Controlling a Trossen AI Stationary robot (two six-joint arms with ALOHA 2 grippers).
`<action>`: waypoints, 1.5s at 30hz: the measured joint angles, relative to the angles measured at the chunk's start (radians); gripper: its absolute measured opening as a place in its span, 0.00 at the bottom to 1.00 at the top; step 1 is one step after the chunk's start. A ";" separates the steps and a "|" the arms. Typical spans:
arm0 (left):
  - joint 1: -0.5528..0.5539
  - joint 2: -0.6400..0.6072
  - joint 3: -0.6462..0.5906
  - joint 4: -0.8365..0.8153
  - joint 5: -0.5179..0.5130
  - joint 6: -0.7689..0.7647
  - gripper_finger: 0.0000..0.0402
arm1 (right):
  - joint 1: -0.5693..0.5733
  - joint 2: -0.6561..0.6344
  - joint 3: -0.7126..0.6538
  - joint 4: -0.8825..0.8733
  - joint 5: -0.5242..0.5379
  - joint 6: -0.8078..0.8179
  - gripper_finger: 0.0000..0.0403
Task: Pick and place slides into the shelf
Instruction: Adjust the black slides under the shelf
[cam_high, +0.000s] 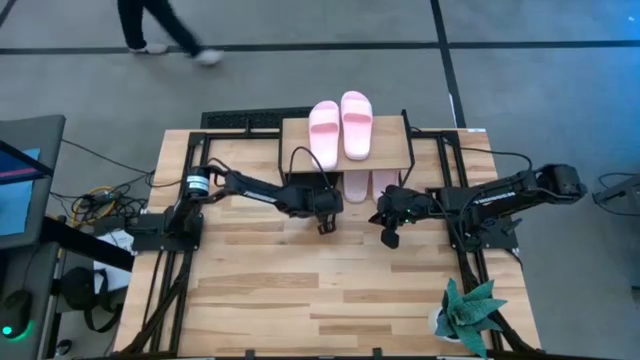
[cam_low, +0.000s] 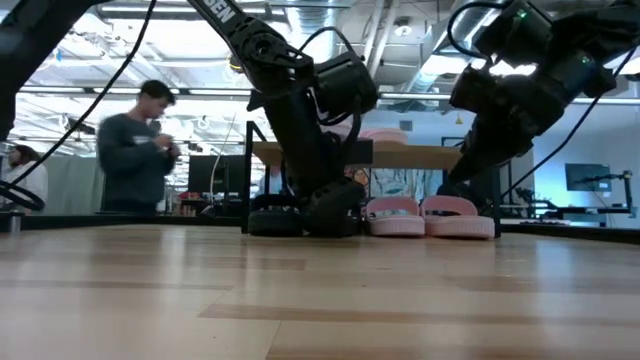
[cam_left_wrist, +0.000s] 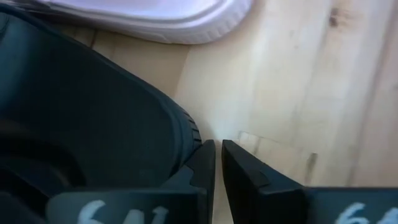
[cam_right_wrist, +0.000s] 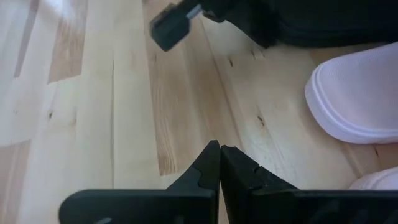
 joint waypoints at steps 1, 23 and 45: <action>0.003 0.000 0.000 0.002 0.002 0.000 0.05 | 0.000 0.000 0.002 -0.002 0.000 0.003 0.00; -0.077 -0.066 0.000 -0.231 0.103 0.037 0.05 | 0.029 0.000 0.022 -0.025 0.007 0.004 0.00; -0.083 -0.100 -0.013 -0.430 0.003 -0.067 0.00 | 0.032 0.000 0.022 -0.025 0.007 -0.006 0.00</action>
